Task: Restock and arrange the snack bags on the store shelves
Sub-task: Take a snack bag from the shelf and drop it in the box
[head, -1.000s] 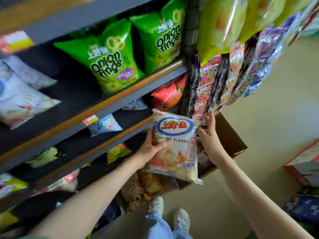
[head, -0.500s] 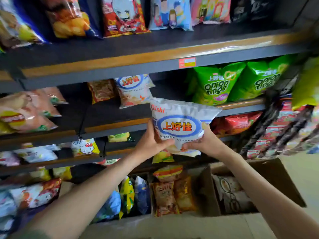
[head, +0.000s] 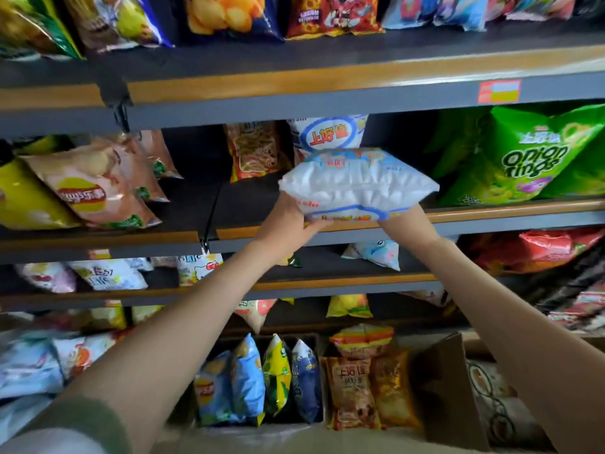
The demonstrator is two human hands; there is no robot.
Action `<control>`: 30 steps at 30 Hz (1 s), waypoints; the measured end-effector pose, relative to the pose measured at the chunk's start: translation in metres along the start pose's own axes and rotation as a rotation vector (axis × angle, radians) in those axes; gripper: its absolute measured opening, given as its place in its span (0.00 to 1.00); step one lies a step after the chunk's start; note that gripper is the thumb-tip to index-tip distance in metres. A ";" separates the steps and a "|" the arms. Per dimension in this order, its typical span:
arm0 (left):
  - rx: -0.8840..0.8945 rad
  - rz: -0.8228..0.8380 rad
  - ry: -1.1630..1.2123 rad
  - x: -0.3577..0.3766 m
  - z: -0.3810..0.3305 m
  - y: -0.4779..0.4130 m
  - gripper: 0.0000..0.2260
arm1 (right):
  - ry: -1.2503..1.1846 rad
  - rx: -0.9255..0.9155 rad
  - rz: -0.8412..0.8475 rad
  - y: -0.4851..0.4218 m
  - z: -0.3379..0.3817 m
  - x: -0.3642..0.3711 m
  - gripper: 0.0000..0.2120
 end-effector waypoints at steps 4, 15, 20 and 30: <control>-0.062 -0.014 0.168 0.013 0.012 -0.017 0.35 | 0.054 -0.131 0.058 -0.028 -0.008 0.010 0.15; -0.237 -0.101 0.250 0.039 0.028 -0.036 0.37 | -0.230 -0.224 0.122 -0.055 -0.019 0.035 0.34; -0.198 -0.063 0.165 0.032 0.032 -0.045 0.37 | -0.354 -0.193 -0.030 -0.070 -0.026 0.044 0.35; 0.006 -0.498 -0.395 0.059 0.035 -0.043 0.22 | -0.245 -0.104 -0.068 -0.087 -0.030 0.059 0.35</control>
Point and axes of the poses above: each hand's wrist, its own y-axis away from the middle knuckle, its own x-axis out of the palm, z = x × y, the point moved 1 cm from there along -y, towards the middle knuckle, and after that the axes turned 11 degrees about -y, right-handed, at the moved point
